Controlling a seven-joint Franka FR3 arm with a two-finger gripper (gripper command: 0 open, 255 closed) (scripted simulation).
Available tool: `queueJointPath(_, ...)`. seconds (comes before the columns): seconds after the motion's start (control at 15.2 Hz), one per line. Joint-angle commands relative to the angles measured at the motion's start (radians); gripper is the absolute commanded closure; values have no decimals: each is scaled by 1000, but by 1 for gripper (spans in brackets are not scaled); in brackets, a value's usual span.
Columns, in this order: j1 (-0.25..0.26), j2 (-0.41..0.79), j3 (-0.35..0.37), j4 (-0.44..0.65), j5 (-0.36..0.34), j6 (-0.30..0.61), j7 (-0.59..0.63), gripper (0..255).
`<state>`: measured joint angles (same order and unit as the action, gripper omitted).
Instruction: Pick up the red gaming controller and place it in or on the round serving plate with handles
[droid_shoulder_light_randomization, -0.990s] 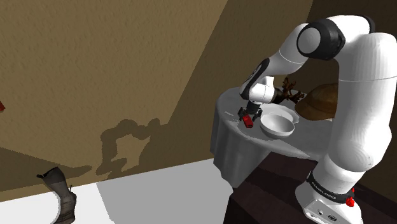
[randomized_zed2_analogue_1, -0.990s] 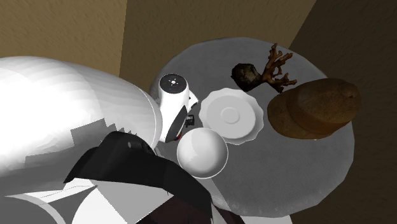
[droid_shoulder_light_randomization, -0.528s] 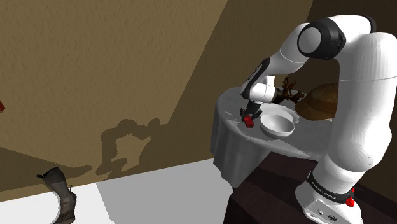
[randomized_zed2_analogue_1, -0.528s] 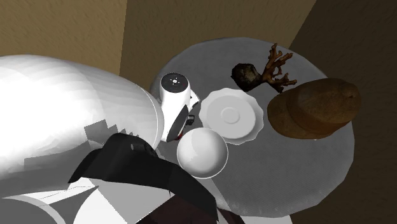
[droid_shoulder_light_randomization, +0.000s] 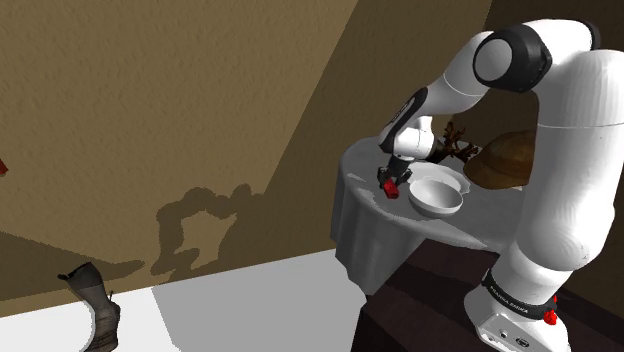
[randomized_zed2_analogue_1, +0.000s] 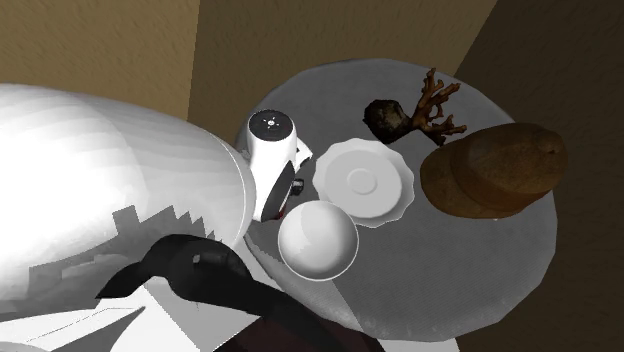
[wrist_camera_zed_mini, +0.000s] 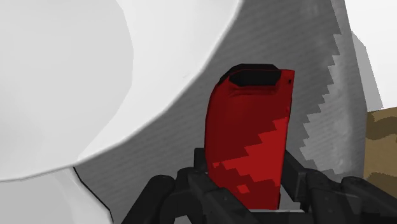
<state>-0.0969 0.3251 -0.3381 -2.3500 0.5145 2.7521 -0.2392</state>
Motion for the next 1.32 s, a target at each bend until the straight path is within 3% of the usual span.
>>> queueJointPath(0.0, 15, -26, -21, -4, -31, -21, 25, 255)
queueJointPath(0.86, 76, -191, -111, -9, -228, -156, 180, 255)
queueJointPath(1.25, -32, -151, -155, 44, -168, -200, -11, 255)
